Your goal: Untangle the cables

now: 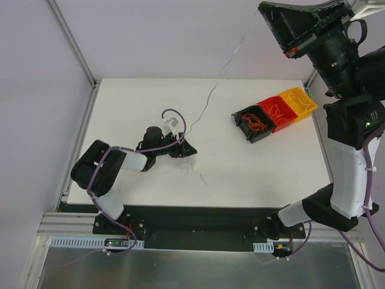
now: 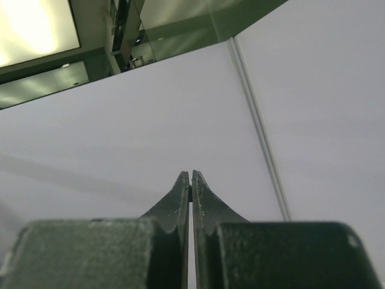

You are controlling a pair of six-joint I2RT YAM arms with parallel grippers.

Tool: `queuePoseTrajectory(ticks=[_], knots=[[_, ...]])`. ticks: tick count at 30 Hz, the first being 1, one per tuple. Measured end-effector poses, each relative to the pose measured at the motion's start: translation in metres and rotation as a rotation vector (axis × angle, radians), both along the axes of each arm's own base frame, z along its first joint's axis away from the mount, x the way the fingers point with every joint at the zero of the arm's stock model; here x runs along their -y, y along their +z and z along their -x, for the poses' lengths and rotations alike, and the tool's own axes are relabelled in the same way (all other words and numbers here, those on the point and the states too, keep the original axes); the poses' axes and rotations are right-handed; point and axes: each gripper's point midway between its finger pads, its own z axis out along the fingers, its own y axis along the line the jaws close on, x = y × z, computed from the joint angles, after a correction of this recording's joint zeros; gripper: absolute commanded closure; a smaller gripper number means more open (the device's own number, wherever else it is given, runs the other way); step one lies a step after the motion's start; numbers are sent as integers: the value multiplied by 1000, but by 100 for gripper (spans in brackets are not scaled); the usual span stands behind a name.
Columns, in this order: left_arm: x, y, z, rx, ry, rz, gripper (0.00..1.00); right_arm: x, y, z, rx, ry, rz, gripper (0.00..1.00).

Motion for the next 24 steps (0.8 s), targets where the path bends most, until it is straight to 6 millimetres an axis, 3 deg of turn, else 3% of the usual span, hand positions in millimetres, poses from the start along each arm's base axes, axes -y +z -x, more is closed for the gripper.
queuePoseTrajectory(ticks=[5,9,15,19,24], knots=[[-19,-17,-13,-61,66,-15,44,30,18,-3,68,-140,-36,100],[-31,-22,-19,-85,106,-28,51,55,25,4,126,-268,-40,100],[-53,-40,-20,-172,207,-108,51,96,37,14,219,-497,-33,99],[-84,-40,-32,-208,348,-185,48,125,39,14,251,-680,-6,100],[-121,-41,-42,-240,491,-260,43,144,32,12,254,-802,37,99]])
